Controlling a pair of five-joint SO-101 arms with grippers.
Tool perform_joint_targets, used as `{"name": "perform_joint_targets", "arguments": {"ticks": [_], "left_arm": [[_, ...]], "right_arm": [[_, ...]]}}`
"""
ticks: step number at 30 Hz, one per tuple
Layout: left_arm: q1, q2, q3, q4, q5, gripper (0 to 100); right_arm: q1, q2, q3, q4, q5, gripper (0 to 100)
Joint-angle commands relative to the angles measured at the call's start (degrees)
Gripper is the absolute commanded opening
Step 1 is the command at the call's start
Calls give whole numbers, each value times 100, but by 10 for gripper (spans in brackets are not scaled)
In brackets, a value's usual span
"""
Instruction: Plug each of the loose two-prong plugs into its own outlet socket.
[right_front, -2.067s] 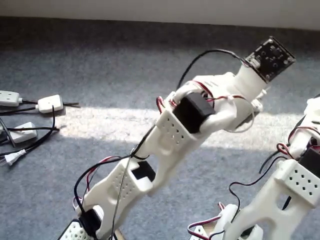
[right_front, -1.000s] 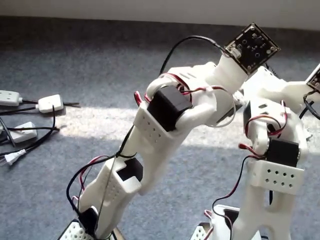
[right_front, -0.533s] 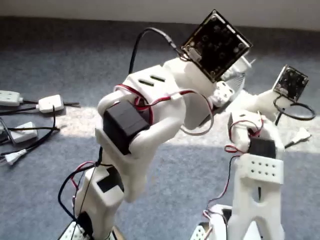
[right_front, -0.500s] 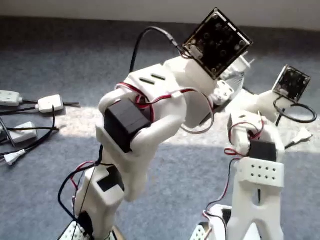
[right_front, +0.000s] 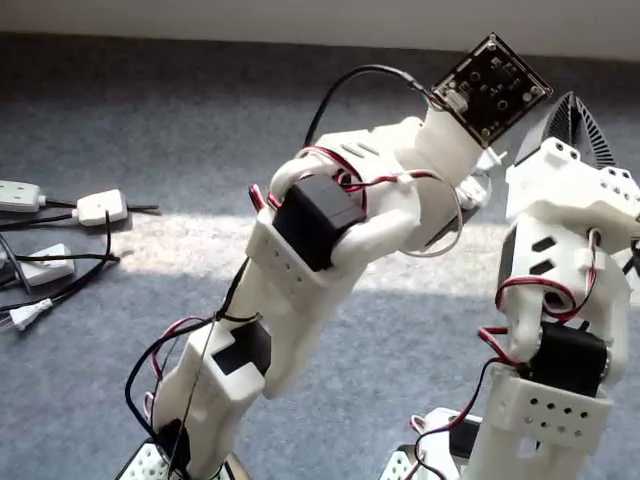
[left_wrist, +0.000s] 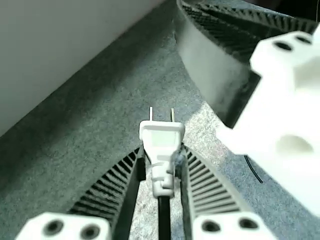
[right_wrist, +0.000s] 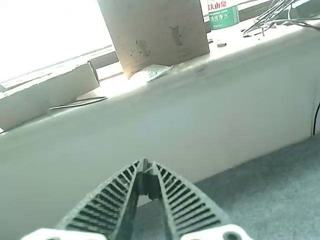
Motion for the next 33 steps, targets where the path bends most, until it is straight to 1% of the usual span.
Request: {"name": "perform_joint_targets", "arguments": {"ticks": [1, 7, 12, 16, 25, 33], "left_arm": [[40, -110, -92, -53, -44, 6], [347, -338, -708, -18, -44, 6], [532, -541, -734, -9, -35, 6], [497, -558, -760, -18, -44, 6], [488, -558, -769, -62, -44, 6], [488, -567, -778, -35, -53, 6]], "right_arm": [[-145, -101, -242, -4, 79, 6], [-251, 268, 127, -207, 70, 6], [-224, 840, 488, -365, 35, 6], [-215, 980, 971, -365, 26, 6], [-259, 444, 2132, -479, 26, 6], [-453, -400, 3538, -980, 79, 6]]}}
